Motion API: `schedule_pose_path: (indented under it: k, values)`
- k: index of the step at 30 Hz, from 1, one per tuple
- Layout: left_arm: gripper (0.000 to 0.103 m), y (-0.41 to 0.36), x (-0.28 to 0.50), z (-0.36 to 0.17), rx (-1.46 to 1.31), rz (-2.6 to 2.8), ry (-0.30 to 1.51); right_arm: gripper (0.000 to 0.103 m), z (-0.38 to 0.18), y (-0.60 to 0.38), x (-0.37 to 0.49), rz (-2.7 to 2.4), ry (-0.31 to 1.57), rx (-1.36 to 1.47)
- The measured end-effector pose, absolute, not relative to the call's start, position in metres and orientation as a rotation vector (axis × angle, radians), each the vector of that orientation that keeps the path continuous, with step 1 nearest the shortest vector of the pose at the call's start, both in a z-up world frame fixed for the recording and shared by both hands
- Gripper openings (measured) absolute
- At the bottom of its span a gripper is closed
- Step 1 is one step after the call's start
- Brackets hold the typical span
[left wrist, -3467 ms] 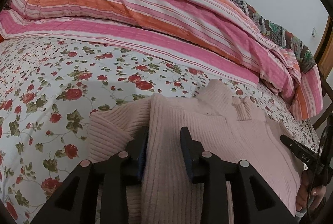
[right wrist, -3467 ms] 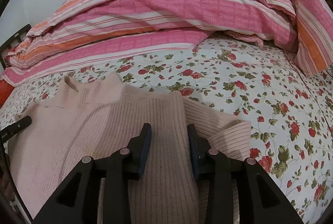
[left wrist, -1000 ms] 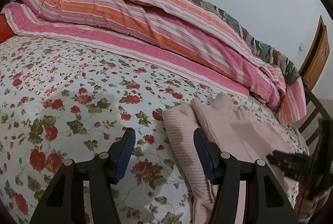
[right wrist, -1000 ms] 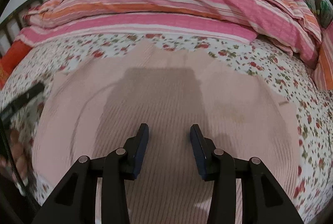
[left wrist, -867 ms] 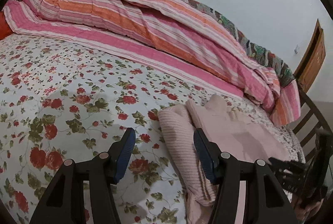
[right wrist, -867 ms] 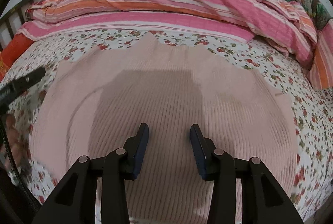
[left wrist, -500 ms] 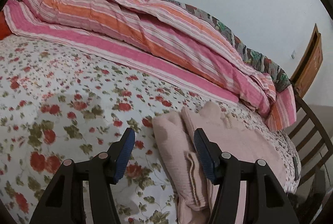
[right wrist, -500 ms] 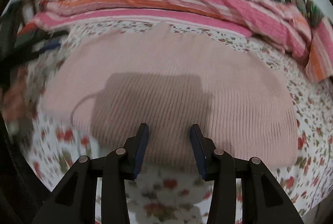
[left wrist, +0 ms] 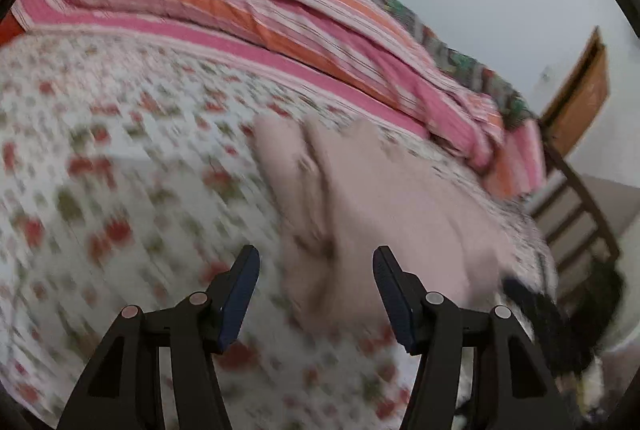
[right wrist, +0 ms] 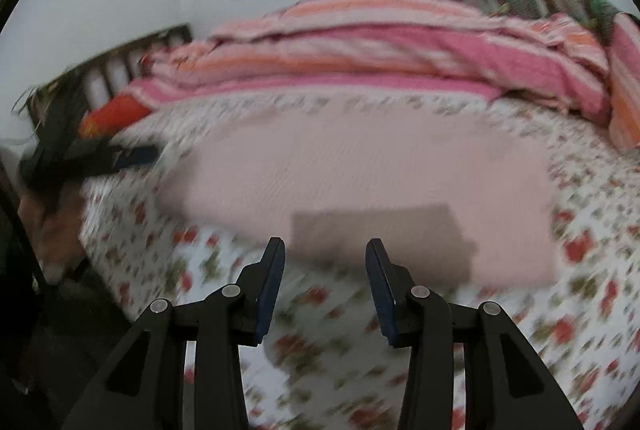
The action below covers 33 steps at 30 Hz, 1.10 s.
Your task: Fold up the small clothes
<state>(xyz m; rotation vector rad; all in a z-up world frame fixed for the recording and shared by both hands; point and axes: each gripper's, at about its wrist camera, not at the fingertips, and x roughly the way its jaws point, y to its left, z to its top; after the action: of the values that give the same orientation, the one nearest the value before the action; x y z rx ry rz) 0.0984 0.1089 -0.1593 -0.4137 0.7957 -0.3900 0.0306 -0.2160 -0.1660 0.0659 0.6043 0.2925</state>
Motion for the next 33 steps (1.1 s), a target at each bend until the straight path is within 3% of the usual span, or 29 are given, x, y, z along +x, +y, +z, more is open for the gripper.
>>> schedule_pose_path:
  k: [8,14,25,30,33]
  values:
    - [0.057,0.094,0.079,-0.196,-0.547,-0.4,0.846,0.043,-0.134,-0.277,0.104,0.13,0.521,0.256]
    - [0.054,0.086,0.106,-0.196,-0.656,-0.419,0.826,0.043,-0.162,-0.31,0.103,0.206,0.523,0.439]
    - [0.047,0.067,0.139,-0.191,-0.73,-0.345,0.727,0.044,-0.161,-0.321,0.095,0.176,0.49,0.432]
    - [0.036,0.058,0.158,-0.192,-0.709,-0.254,0.721,0.044,-0.156,-0.331,0.089,0.142,0.463,0.434]
    - [0.024,0.057,0.162,-0.186,-0.682,-0.203,0.715,0.044,-0.152,-0.342,0.085,0.093,0.445,0.417]
